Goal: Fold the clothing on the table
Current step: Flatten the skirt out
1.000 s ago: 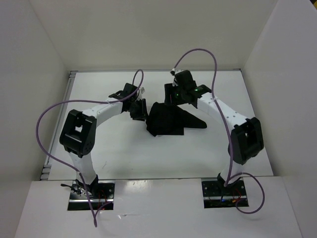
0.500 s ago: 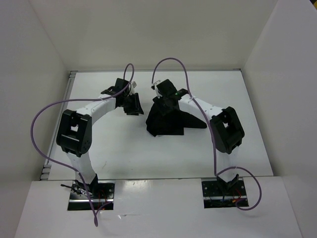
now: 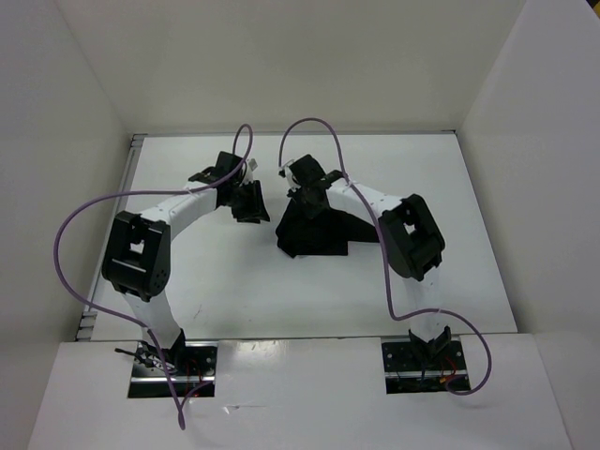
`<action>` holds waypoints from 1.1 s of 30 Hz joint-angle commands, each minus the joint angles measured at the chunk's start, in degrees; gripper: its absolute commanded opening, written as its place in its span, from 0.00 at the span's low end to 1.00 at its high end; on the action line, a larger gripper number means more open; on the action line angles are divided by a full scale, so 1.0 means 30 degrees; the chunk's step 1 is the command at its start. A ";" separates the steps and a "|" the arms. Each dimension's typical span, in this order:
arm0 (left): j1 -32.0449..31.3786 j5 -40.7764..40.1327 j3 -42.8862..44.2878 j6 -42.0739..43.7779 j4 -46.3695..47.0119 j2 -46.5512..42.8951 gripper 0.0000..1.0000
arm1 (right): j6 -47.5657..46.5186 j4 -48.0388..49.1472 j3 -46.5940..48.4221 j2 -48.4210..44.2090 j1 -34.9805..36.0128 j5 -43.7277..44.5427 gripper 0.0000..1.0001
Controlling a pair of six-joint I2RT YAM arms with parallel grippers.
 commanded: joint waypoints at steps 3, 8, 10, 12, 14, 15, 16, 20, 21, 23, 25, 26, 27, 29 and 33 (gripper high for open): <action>0.0039 -0.0033 -0.0312 -0.0086 0.0018 -0.1067 0.43 | 0.0352 0.0581 0.0853 -0.0789 -0.0234 -0.0857 0.03; 0.0039 -0.0033 -0.0691 -0.0262 0.0398 -0.1243 0.43 | 0.1025 -0.0527 0.1525 -0.4102 -0.0234 -0.1032 0.00; 0.0039 -0.0033 -0.0896 -0.0262 0.0573 -0.1417 0.43 | 0.1260 -0.0911 0.1732 -0.5766 -0.0234 -0.1032 0.00; 0.0039 -0.0033 -0.0898 -0.0438 0.0575 -0.1418 0.43 | 0.1758 -0.1466 0.1935 -0.6711 -0.0234 -0.1032 0.00; 0.0039 0.0141 -0.1074 -0.0438 0.0983 -0.1418 0.43 | 0.2315 -0.1645 0.1937 -0.7825 -0.0234 -0.1032 0.00; 0.0039 0.0143 -0.1248 -0.0641 0.0985 -0.1418 0.43 | 0.2491 -0.1877 0.1937 -0.8089 -0.0234 -0.1032 0.00; 0.0039 0.0143 -0.1250 -0.0643 0.1159 -0.1418 0.43 | 0.2696 -0.2112 0.1937 -0.8324 -0.0234 -0.1032 0.00; 0.0039 0.0319 -0.1425 -0.0643 0.1366 -0.1594 0.43 | 0.4041 -0.1853 0.1556 -0.9874 -0.0234 -0.0534 0.00; 0.0039 0.0319 -0.1599 -0.0643 0.1540 -0.1594 0.43 | 0.4277 -0.1850 0.1730 -1.0140 -0.0234 -0.0534 0.00; 0.0039 0.0319 -0.1775 -0.0643 0.1542 -0.1594 0.43 | 0.4833 -0.1471 0.2140 -1.0522 -0.0234 -0.0329 0.00; 0.0215 0.0116 -0.1777 -0.0643 0.1542 -0.1797 0.43 | 0.5215 -0.1760 0.3106 -1.0524 -0.0234 -0.0155 0.00; 0.0389 -0.0060 -0.1777 -0.0643 0.1542 -0.1799 0.43 | 0.5449 -0.2023 0.3805 -1.0234 -0.0234 -0.0328 0.00; 0.0652 -0.0062 -0.1777 -0.0643 0.1542 -0.2002 0.43 | 0.5452 -0.2287 0.4131 -1.0028 -0.0234 -0.0764 0.00; 0.1004 -0.0062 -0.1777 -0.0643 0.1366 -0.2413 0.43 | 0.5686 -0.2700 0.4572 -0.9852 -0.0002 -0.1177 0.00; 0.1854 -0.0470 -0.1572 -0.0643 0.1366 -0.3262 0.46 | 0.6386 -0.2497 0.4750 -1.1220 0.0850 -0.1882 0.00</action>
